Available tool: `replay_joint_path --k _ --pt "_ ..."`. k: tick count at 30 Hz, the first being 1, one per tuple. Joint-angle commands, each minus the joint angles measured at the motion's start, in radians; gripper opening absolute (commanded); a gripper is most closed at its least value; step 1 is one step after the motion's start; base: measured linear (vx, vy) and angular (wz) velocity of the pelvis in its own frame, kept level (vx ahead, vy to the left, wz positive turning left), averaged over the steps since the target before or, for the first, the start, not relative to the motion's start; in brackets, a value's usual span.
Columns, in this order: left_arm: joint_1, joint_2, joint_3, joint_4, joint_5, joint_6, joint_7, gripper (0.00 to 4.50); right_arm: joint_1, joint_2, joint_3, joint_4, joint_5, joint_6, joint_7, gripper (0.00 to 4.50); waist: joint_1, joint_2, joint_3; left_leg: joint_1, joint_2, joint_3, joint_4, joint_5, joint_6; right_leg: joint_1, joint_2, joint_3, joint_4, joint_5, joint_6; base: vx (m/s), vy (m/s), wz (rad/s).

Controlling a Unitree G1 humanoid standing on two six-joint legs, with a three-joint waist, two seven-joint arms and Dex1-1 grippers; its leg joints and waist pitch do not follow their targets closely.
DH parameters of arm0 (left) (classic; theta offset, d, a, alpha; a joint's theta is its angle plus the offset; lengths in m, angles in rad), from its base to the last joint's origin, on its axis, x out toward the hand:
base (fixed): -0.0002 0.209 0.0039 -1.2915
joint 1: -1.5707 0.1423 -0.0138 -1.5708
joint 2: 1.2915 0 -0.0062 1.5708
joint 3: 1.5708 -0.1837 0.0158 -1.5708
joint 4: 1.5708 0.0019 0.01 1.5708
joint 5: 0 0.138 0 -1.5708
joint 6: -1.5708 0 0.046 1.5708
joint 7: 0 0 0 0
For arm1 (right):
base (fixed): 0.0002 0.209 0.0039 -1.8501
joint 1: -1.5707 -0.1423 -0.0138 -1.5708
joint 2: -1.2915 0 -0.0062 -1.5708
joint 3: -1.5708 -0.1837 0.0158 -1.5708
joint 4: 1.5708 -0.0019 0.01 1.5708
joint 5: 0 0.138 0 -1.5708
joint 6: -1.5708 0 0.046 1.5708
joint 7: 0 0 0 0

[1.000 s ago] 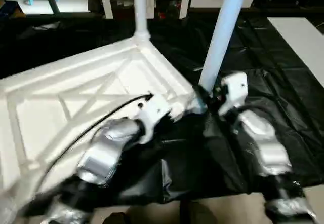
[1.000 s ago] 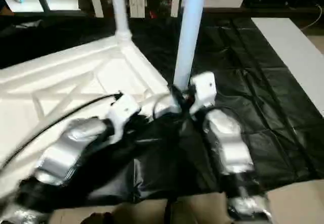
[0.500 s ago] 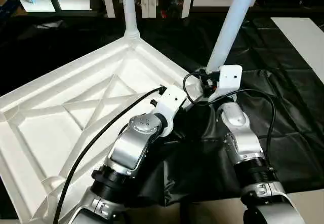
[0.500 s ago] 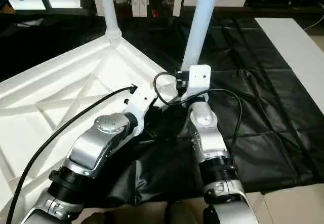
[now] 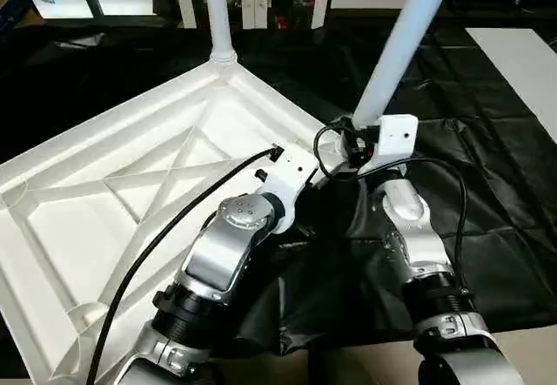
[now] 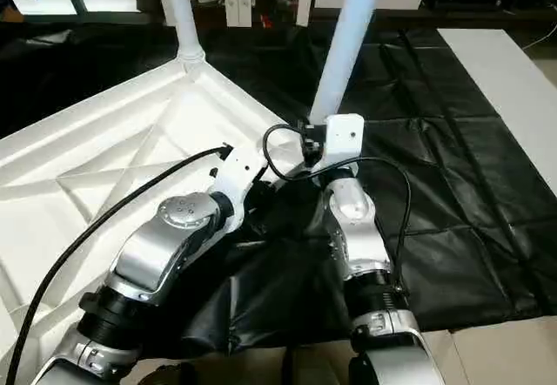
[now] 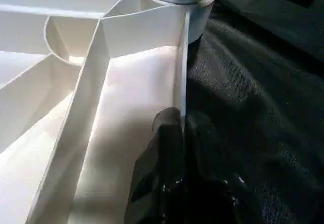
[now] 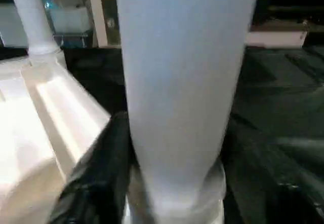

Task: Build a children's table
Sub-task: Insert table leg to table base

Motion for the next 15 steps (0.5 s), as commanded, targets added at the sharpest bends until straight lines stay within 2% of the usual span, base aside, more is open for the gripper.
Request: replay_joint_path --k 1,2,4,6,7,11,15 --pt "0.014 0.026 0.048 0.023 0.015 -0.005 0.049 0.0 0.036 -0.01 -0.003 0.041 -0.007 0.022 0.008 2.67 0.001 -0.004 -0.054 -0.013 0.007 0.007 -0.071 -0.268 0.064 0.049 -0.013 0.012 -0.065 -0.316 -0.118 0.0 0.0 0.0" --pt "0.013 0.027 0.048 0.023 0.015 -0.005 0.048 0.0 0.035 -0.011 -0.004 0.038 -0.007 0.02 0.01 2.87 0.001 -0.005 -0.054 -0.015 0.009 0.009 -0.069 -0.245 0.073 0.048 -0.011 0.012 -0.062 -0.277 -0.134 0.0 0.0 0.0" --pt "0.012 0.031 0.048 0.022 0.013 -0.006 0.046 0.0 0.033 -0.016 -0.007 0.029 -0.007 0.015 0.02 3.04 0.001 -0.005 -0.051 -0.012 0.008 0.012 -0.069 -0.274 0.078 0.043 -0.011 0.011 -0.068 -0.33 -0.138 0.0 0.0 0.0" --pt "0.012 0.035 0.046 0.021 0.012 -0.006 0.044 0.0 0.031 -0.022 -0.009 0.022 -0.006 0.009 0.033 3.07 0.002 -0.004 -0.052 -0.015 0.008 0.012 -0.068 -0.264 0.079 0.045 -0.013 0.011 -0.067 -0.332 -0.137 0.0 0.0 0.0" --pt "0.011 0.037 0.045 0.021 0.011 -0.006 0.043 0.0 0.029 -0.027 -0.008 0.019 -0.008 0.004 0.039 3.25 0.002 -0.004 -0.053 -0.016 0.008 0.012 -0.068 -0.255 0.08 0.046 -0.013 0.011 -0.066 -0.32 -0.14 0.0 0.0 0.0" --pt "0.011 0.041 0.043 0.021 0.009 -0.007 0.041 0.0 0.032 -0.035 -0.002 0.0 -0.002 -0.004 0.062 3.53 0.002 -0.003 -0.056 -0.018 0.008 0.013 -0.062 -0.197 0.09 0.051 -0.012 0.011 -0.056 -0.223 -0.174 0.0 0.0 0.0" --pt "0.01 0.045 0.043 0.019 0.006 -0.005 0.038 0.0 0.032 -0.036 -0.005 -0.012 0.007 0.001 0.073 3.88 0.001 -0.002 -0.061 -0.016 0.007 0.016 -0.055 -0.134 0.118 0.057 -0.011 0.012 -0.046 -0.133 -0.21 0.0 0.0 0.0"
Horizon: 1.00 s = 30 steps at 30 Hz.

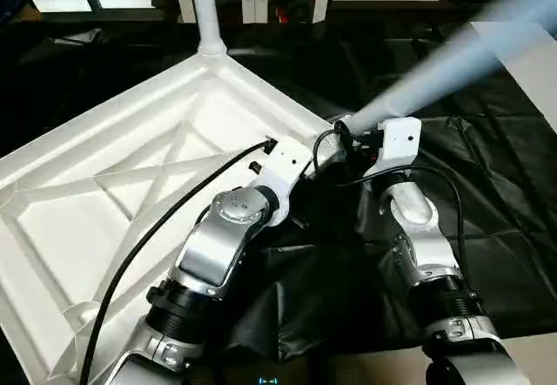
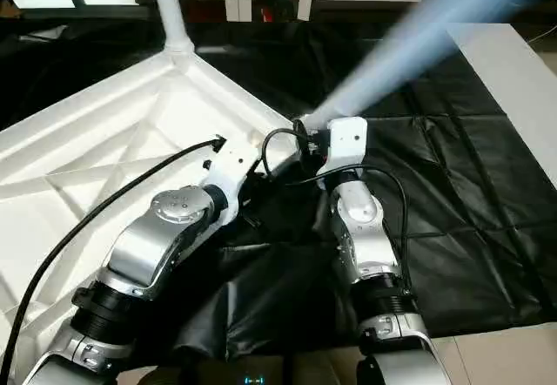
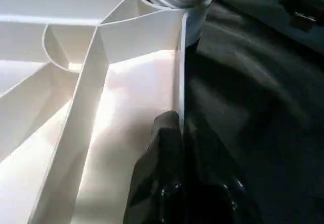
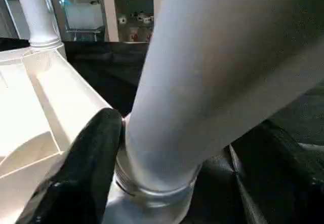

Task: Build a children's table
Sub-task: Insert table leg to table base

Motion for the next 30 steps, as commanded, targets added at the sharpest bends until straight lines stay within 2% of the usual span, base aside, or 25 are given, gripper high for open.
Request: replay_joint_path --k 1,4,6,9,12,20,25,27,28,30 --pt "0.025 0.02 0.03 0.034 0.007 0.001 0.019 0.0 0.021 -0.008 -0.006 0.003 0.001 0.021 0.005 3.88 0.002 -0.003 -0.064 -0.009 0.006 0.016 -0.053 -0.11 0.128 0.062 -0.011 0.013 -0.043 -0.12 -0.227 0.0 0.0 0.0" --pt "0.026 0.023 0.028 0.031 0.006 0.002 0.018 0.0 0.024 -0.013 -0.002 -0.015 -0.003 0.023 0.014 4.15 0.003 -0.005 -0.064 -0.009 0.007 0.018 -0.05 -0.077 0.152 0.066 -0.012 0.013 -0.038 -0.067 -0.255 0.0 0.0 0.0" --pt "0.028 0.025 0.026 0.029 0.005 0.002 0.018 0.0 0.028 -0.017 0.006 -0.024 -0.009 0.025 0.025 4.37 0.004 -0.005 -0.063 -0.008 0.007 0.019 -0.049 -0.081 0.159 0.066 -0.012 0.013 -0.039 -0.082 -0.258 0.0 0.0 0.0" --pt "0.034 0.028 0.02 0.021 0.003 0.004 0.02 0.0 0.039 -0.027 0.019 -0.038 -0.017 0.008 0.048 4.37 0.003 -0.006 -0.06 -0.009 0.008 0.019 -0.051 -0.109 0.153 0.066 -0.014 0.013 -0.044 -0.139 -0.249 0.0 0.0 0.0" --pt "0.037 0.03 0.016 0.018 0.002 0.005 0.019 0.0 0.047 -0.03 0.015 -0.044 -0.006 -0.019 0.073 4.14 0.002 -0.006 -0.06 -0.009 0.008 0.018 -0.051 -0.123 0.147 0.064 -0.014 0.013 -0.046 -0.163 -0.243 0.0 0.0 0.0" --pt "0.039 0.038 0.009 0.015 0.0 0.004 0.013 0.0 0.057 -0.035 0.008 -0.061 -0.005 -0.022 0.08 3.44 0.002 -0.004 -0.061 -0.006 0.009 0.019 -0.048 -0.092 0.155 0.066 -0.012 0.014 -0.041 -0.12 -0.258 0.0 0.0 0.0" --pt "0.046 0.041 0.007 0.008 -0.003 0.01 0.014 0.0 0.085 -0.039 0.002 -0.068 -0.005 0.039 0.08 3.04 0.003 -0.004 -0.062 -0.007 0.009 0.02 -0.047 -0.081 0.154 0.068 -0.01 0.014 -0.039 -0.106 -0.264 0.0 0.0 0.0" --pt "0.048 0.044 0.008 0.014 -0.003 0.005 0.015 0.0 0.097 -0.039 -0.002 -0.065 -0.002 0.059 0.079 3.04 0.003 0.002 -0.06 -0.006 0.009 0.02 -0.047 -0.082 0.152 0.067 -0.009 0.014 -0.039 -0.102 -0.267 0.0 0.0 0.0" --pt "0.048 0.044 0.008 0.014 -0.003 0.004 0.015 0.0 0.097 -0.039 -0.002 -0.065 -0.001 0.06 0.08 3.04 0.003 0.0 -0.06 -0.006 0.009 0.021 -0.047 -0.086 0.148 0.068 -0.009 0.014 -0.039 -0.105 -0.267 0.0 0.0 0.0" --pt "0.043 0.061 -0.003 0.028 0.007 -0.026 0.006 0.0 0.109 -0.031 -0.014 -0.088 0.04 0.067 0.113 3.04 0.004 0.004 -0.059 -0.005 0.011 0.021 -0.048 -0.103 0.142 0.068 -0.01 0.014 -0.041 -0.118 -0.266 0.0 0.0 0.0"
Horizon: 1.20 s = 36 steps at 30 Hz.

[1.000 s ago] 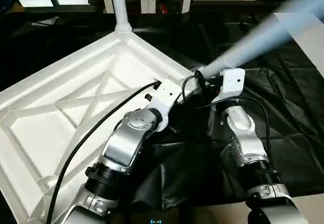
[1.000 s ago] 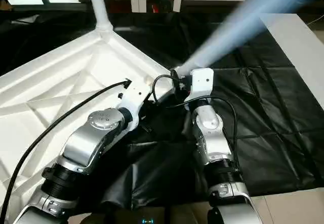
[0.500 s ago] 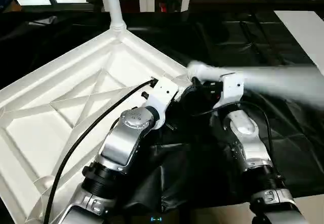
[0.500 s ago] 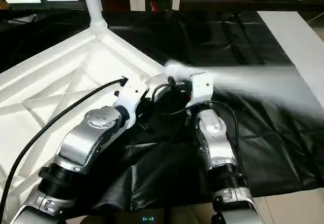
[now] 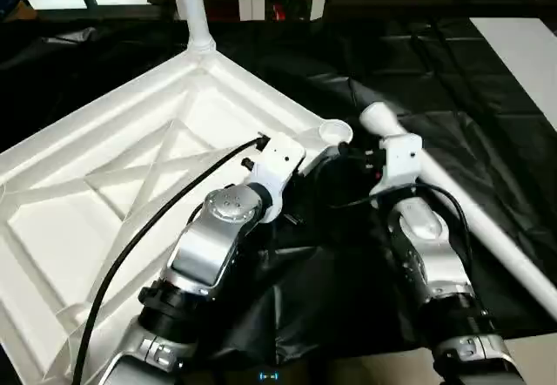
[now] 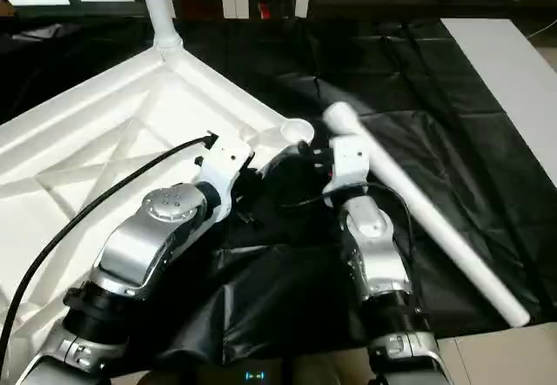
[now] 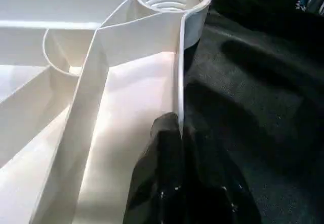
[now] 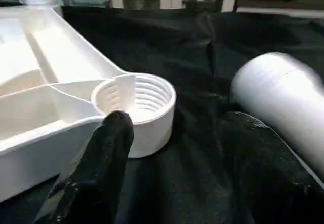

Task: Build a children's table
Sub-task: Insert table leg to table base

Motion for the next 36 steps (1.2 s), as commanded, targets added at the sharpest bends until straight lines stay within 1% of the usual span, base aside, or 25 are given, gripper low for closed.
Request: replay_joint_path --k 1,3,4,7,8,9,10,11,13,14,15,16,17,18,19,21,23,24,25,26,29,31,33,35,36 --pt "0.032 0.033 -0.006 0.054 0.017 -0.033 0.0 0.0 0.023 0.003 -0.016 -0.06 0.059 0.014 0.051 3.04 0.005 0.0 -0.061 -0.005 -0.001 0.017 -0.053 -0.121 0.132 0.07 -0.021 0.014 -0.044 -0.13 -0.259 0.0 0.0 0.0" --pt "0.025 0.048 -0.011 0.064 0.028 -0.064 -0.002 0.0 0.032 -0.01 -0.011 -0.118 0.082 0.014 0.093 3.04 0.007 -0.004 -0.058 -0.005 0.0 0.017 -0.054 -0.144 0.123 0.069 -0.021 0.014 -0.047 -0.16 -0.249 0.0 0.0 0.0" --pt "0.023 0.057 -0.016 0.067 0.031 -0.084 -0.011 0.0 0.035 -0.022 -0.011 -0.157 0.089 0.019 0.107 3.04 0.007 -0.01 -0.059 -0.006 -0.001 0.017 -0.054 -0.156 0.117 0.07 -0.021 0.015 -0.049 -0.195 -0.237 0.0 0.0 0.0" --pt "0.022 0.081 -0.028 0.067 0.033 -0.141 -0.039 0.0 0.036 -0.076 -0.014 -0.254 0.089 0.075 0.128 3.3 0.012 -0.005 -0.055 -0.004 -0.003 0.015 -0.056 -0.144 0.106 0.068 -0.02 0.016 -0.053 -0.244 -0.204 0.0 0.0 0.0" --pt "0.023 0.096 -0.033 0.065 0.031 -0.182 -0.058 0.0 0.032 -0.149 -0.015 -0.313 0.055 0.169 0.135 3.39 0.011 -0.005 -0.056 -0.002 -0.002 0.016 -0.055 -0.138 0.102 0.067 -0.019 0.017 -0.052 -0.242 -0.201 0.0 0.0 0.0" --pt "0.026 0.098 -0.027 0.059 0.012 -0.196 -0.081 0.0 0.025 -0.207 -0.027 -0.319 0.029 0.28 0.126 3.39 0.016 0.005 -0.055 0.001 -0.004 0.015 -0.055 -0.119 0.094 0.068 -0.014 0.017 -0.05 -0.23 -0.196 0.0 0.0 0.0" --pt "0.026 0.098 -0.027 0.059 0.012 -0.196 -0.081 0.0 0.025 -0.207 -0.027 -0.319 0.029 0.28 0.126 3.56 0.015 0.001 -0.056 0.003 -0.005 0.016 -0.054 -0.109 0.091 0.068 -0.011 0.017 -0.049 -0.213 -0.198 0.0 0.0 0.0" --pt "0.027 0.1 -0.022 0.056 -0.002 -0.204 -0.097 0.45 0.021 -0.244 -0.036 -0.32 0.014 0.356 0.121 3.71 0.016 0.001 -0.059 0.001 -0.007 0.019 -0.051 -0.096 0.093 0.069 -0.012 0.019 -0.045 -0.176 -0.218 0.0 0.0 0.0" --pt "0.028 0.115 -0.017 0.051 -0.025 -0.215 -0.133 0.56 0.009 -0.387 -0.078 -0.276 -0.002 0.48 0.157 3.86 0.017 0.002 -0.063 -0.001 -0.01 0.016 -0.047 -0.069 0.097 0.077 -0.009 0.018 -0.04 -0.124 -0.24 0.0 0.0 0.0" --pt "0.028 0.123 -0.017 0.052 -0.03 -0.22 -0.144 0.56 0.008 -0.436 -0.091 -0.261 -0.001 0.508 0.178 3.86 0.019 0.001 -0.066 0.001 -0.01 0.019 -0.043 -0.058 0.105 0.075 -0.01 0.02 -0.038 -0.096 -0.252 0.0 0.0 0.0" --pt "0.028 0.123 -0.017 0.052 -0.03 -0.22 -0.144 0.56 0.008 -0.436 -0.091 -0.261 -0.001 0.508 0.178 3.96 0.025 0.004 -0.071 0.003 -0.012 0.022 -0.038 -0.019 0.13 0.078 -0.01 0.022 -0.029 -0.018 -0.279 0.0 0.0 0.0" --pt "0.027 0.137 -0.017 0.052 -0.037 -0.239 -0.165 0.62 0.009 -0.506 -0.105 -0.235 0.009 0.559 0.217 4.07 0.027 0.007 -0.073 0.0 -0.012 0.02 -0.034 0.029 0.16 0.081 -0.009 0.02 -0.021 0.056 -0.304 0.0 0.0 0.0" --pt "0.026 0.147 -0.017 0.052 -0.046 -0.258 -0.186 0.77 0.016 -0.551 -0.11 -0.217 0.031 0.605 0.257 4.18 0.028 0.002 -0.073 -0.002 -0.012 0.02 -0.031 0.052 0.193 0.085 -0.008 0.019 -0.016 0.093 -0.323 0.0 0.0 0.0" --pt "0.027 0.155 -0.018 0.053 -0.054 -0.283 -0.209 0.77 0.023 -0.579 -0.112 -0.215 0.052 0.653 0.282 4.18 0.031 0.002 -0.073 -0.001 -0.011 0.02 -0.03 0.054 0.205 0.086 -0.01 0.019 -0.016 0.094 -0.331 0.0 0.0 0.0" --pt "0.028 0.165 -0.02 0.053 -0.057 -0.305 -0.23 0.96 0.029 -0.605 -0.111 -0.208 0.063 0.682 0.306 4.32 0.034 0.0 -0.071 -0.002 -0.009 0.022 -0.029 0.049 0.225 0.085 -0.013 0.019 -0.018 0.076 -0.337 0.0 0.0 0.0" --pt "0.035 0.185 -0.03 0.049 -0.066 -0.351 -0.28 1.07 0.034 -0.632 -0.112 -0.203 0.065 0.728 0.339 4.46 0.035 -0.004 -0.068 -0.003 -0.006 0.021 -0.03 0.028 0.238 0.083 -0.018 0.017 -0.024 0.01 -0.334 0.0 0.0 0.0" --pt "0.045 0.213 -0.05 0.036 -0.071 -0.383 -0.333 1.17 0.035 -0.656 -0.109 -0.193 0.072 0.763 0.376 4.49 0.035 -0.003 -0.065 0.003 -0.001 0.022 -0.031 -0.01 0.224 0.076 -0.021 0.016 -0.031 -0.091 -0.325 0.0 0.0 0.0" --pt "0.048 0.222 -0.056 0.033 -0.07 -0.387 -0.343 1.17 0.035 -0.664 -0.106 -0.19 0.076 0.772 0.386 4.49 0.035 -0.003 -0.065 0.004 0.0 0.023 -0.031 -0.014 0.218 0.075 -0.021 0.017 -0.03 -0.102 -0.324 0.0 0.0 0.0" --pt "0.053 0.235 -0.065 0.028 -0.071 -0.395 -0.361 1.36 0.036 -0.675 -0.102 -0.19 0.079 0.791 0.403 4.5 0.036 -0.004 -0.064 0.002 0.001 0.022 -0.031 -0.023 0.208 0.074 -0.02 0.018 -0.03 -0.118 -0.321 0.0 0.0 0.0" --pt "0.064 0.258 -0.076 0.014 -0.084 -0.4 -0.403 1.4 0.039 -0.694 -0.093 -0.187 0.074 0.809 0.422 4.5 0.038 -0.001 -0.063 0.004 0.001 0.022 -0.031 -0.029 0.203 0.072 -0.02 0.018 -0.031 -0.128 -0.319 0.0 0.0 0.0" --pt "0.076 0.28 -0.081 -0.002 -0.104 -0.393 -0.443 1.49 0.043 -0.723 -0.082 -0.175 0.068 0.841 0.438 4.5 0.045 0.0 -0.061 0.006 0.004 0.024 -0.031 -0.039 0.181 0.066 -0.02 0.02 -0.029 -0.142 -0.314 0.0 0.0 0.0" --pt "0.078 0.289 -0.08 -0.003 -0.114 -0.407 -0.465 1.82 0.052 -0.744 -0.069 -0.173 0.076 0.873 0.46 4.5 0.05 -0.001 -0.061 0.007 0.004 0.025 -0.031 -0.055 0.167 0.066 -0.018 0.021 -0.029 -0.149 -0.309 0.0 0.0 0.0" --pt "0.083 0.298 -0.076 -0.004 -0.129 -0.421 -0.495 1.87 0.071 -0.767 -0.048 -0.17 0.072 0.888 0.492 4.5 0.055 -0.001 -0.062 0.008 0.004 0.026 -0.03 -0.059 0.164 0.066 -0.018 0.022 -0.029 -0.141 -0.308 0.0 0.0 0.0" --pt "0.089 0.316 -0.076 -0.007 -0.147 -0.45 -0.54 1.97 0.088 -0.784 -0.035 -0.163 0.061 0.892 0.52 4.5 0.056 -0.004 -0.065 0.004 0.003 0.026 -0.029 -0.034 0.169 0.069 -0.019 0.022 -0.022 -0.104 -0.311 0.0 0.0 0.0" --pt "0.093 0.333 -0.077 -0.01 -0.162 -0.479 -0.58 2.12 0.098 -0.794 -0.03 -0.16 0.059 0.897 0.534 4.5 0.055 -0.01 -0.066 0.001 0.001 0.026 -0.027 -0.02 0.178 0.072 -0.019 0.023 -0.018 -0.086 -0.31 0.0 0.0 0.0"
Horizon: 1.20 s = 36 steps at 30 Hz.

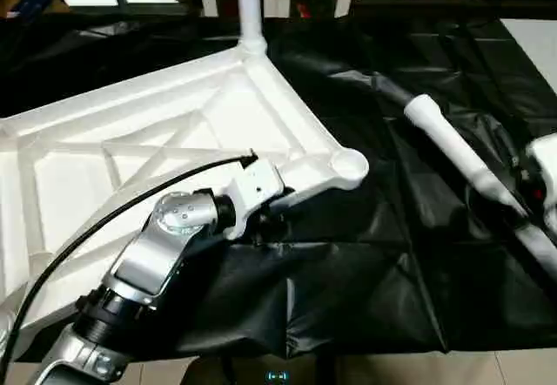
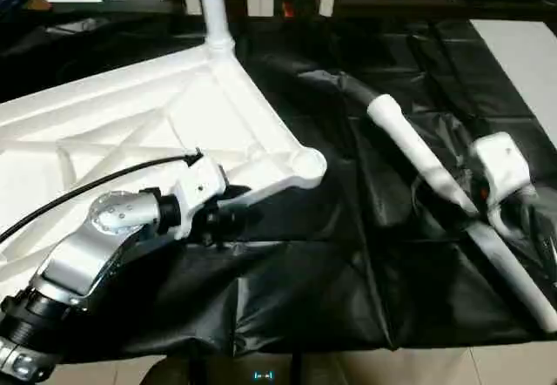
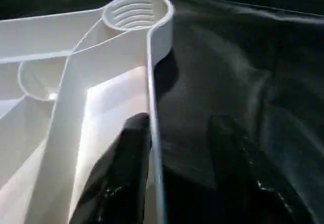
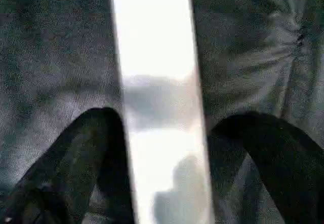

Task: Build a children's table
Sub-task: Insert table leg to table base

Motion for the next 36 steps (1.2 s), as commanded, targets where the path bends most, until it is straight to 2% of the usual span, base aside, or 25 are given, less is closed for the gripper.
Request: replay_joint_path --k 1,5,6,7,9,10,11,14,16,17,20,22,25,36 --pt "0.015 0.011 -0.024 -0.027 -0.033 -0.041 -0.068 2.25 0.021 -0.027 0.013 0.015 -0.012 0.019 0.023 4.5 -0.002 -0.026 -0.077 0.009 0.0 0.018 -0.047 -0.013 0.185 0.08 -0.016 0.017 -0.036 -0.08 -0.308 0.0 0.0 0.0" --pt "0.016 0.057 -0.036 -0.026 -0.043 -0.096 -0.158 2.51 0.04 -0.05 0.029 0.022 -0.007 0.028 0.058 4.5 0.001 -0.024 -0.076 0.012 0.003 0.02 -0.046 -0.008 0.197 0.078 -0.017 0.017 -0.035 -0.076 -0.314 0.0 0.0 0.0" --pt "0.013 0.072 -0.037 -0.02 -0.043 -0.109 -0.181 2.65 0.045 -0.053 0.03 0.022 -0.004 0.031 0.066 4.31 0.002 -0.026 -0.075 0.01 0.004 0.021 -0.046 -0.01 0.197 0.078 -0.017 0.016 -0.035 -0.086 -0.313 0.0 0.0 0.0" --pt "0.005 0.083 -0.032 -0.009 -0.04 -0.132 -0.193 2.72 0.049 -0.056 0.03 0.022 -0.001 0.032 0.072 4.2 0.003 -0.021 -0.075 0.011 0.005 0.02 -0.046 -0.016 0.193 0.078 -0.018 0.016 -0.035 -0.096 -0.312 0.0 0.0 0.0" --pt "-0.003 0.087 -0.017 -0.007 -0.052 -0.138 -0.204 2.73 0.053 -0.057 0.029 0.023 0.001 0.033 0.08 4.13 0.003 -0.022 -0.075 0.012 0.005 0.021 -0.047 -0.025 0.184 0.077 -0.017 0.016 -0.035 -0.101 -0.313 0.0 0.0 0.0" --pt "-0.01 0.085 -0.003 -0.009 -0.066 -0.138 -0.208 3.0 0.056 -0.058 0.029 0.022 0.005 0.036 0.087 3.94 0.003 -0.022 -0.075 0.012 0.005 0.022 -0.046 -0.03 0.178 0.077 -0.017 0.016 -0.035 -0.101 -0.317 0.0 0.0 0.0" --pt "-0.012 0.084 0.001 -0.009 -0.07 -0.139 -0.207 3.05 0.057 -0.058 0.028 0.021 0.006 0.037 0.09 3.85 0.003 -0.022 -0.076 0.011 0.005 0.022 -0.046 -0.032 0.176 0.078 -0.017 0.017 -0.034 -0.099 -0.319 0.0 0.0 0.0" --pt "-0.041 0.064 0.069 -0.022 -0.139 -0.128 -0.2 3.08 0.064 -0.06 0.024 0.018 0.013 0.038 0.102 3.68 0.005 -0.023 -0.076 0.009 0.004 0.023 -0.045 -0.041 0.165 0.079 -0.016 0.017 -0.033 -0.095 -0.325 0.0 0.0 0.0" --pt "-0.055 0.054 0.101 -0.03 -0.173 -0.111 -0.197 3.08 0.062 -0.058 0.019 0.021 0.017 0.038 0.106 3.5 0.004 -0.026 -0.075 0.008 0.002 0.023 -0.045 -0.063 0.154 0.08 -0.016 0.017 -0.036 -0.129 -0.317 0.0 0.0 0.0" --pt "-0.055 0.054 0.101 -0.03 -0.173 -0.111 -0.197 3.08 0.062 -0.058 0.019 0.021 0.017 0.038 0.106 3.41 0.004 -0.027 -0.075 0.007 0.002 0.023 -0.045 -0.064 0.152 0.081 -0.017 0.017 -0.035 -0.132 -0.316 0.0 0.0 0.0" --pt "-0.078 0.024 0.165 -0.033 -0.246 -0.089 -0.168 3.08 0.058 -0.051 0.005 0.021 0.028 0.039 0.114 3.13 0.002 -0.026 -0.075 0.007 0.002 0.023 -0.045 -0.07 0.146 0.079 -0.016 0.017 -0.038 -0.157 -0.303 0.0 0.0 0.0" --pt "-0.081 0.012 0.178 -0.035 -0.261 -0.083 -0.149 3.08 0.056 -0.047 0.0 0.023 0.033 0.04 0.116 2.96 0.003 -0.028 -0.077 0.007 0.002 0.023 -0.044 -0.071 0.144 0.079 -0.015 0.017 -0.038 -0.154 -0.307 0.0 0.0 0.0" --pt "-0.08 -0.011 0.195 -0.044 -0.276 -0.059 -0.113 3.08 0.056 -0.044 -0.004 0.02 0.043 0.046 0.12 2.74 0.002 -0.029 -0.078 0.005 0.002 0.022 -0.042 -0.055 0.158 0.08 -0.015 0.017 -0.035 -0.139 -0.304 0.0 0.0 0.0" --pt "-0.071 -0.06 0.226 -0.078 -0.299 0.003 -0.009 3.08 0.062 -0.041 -0.042 0.017 0.066 0.051 0.117 1.82 0.002 -0.031 -0.079 0.004 0.001 0.022 -0.04 -0.052 0.174 0.078 -0.013 0.014 -0.039 -0.162 -0.298 0.0 0.0 0.0"
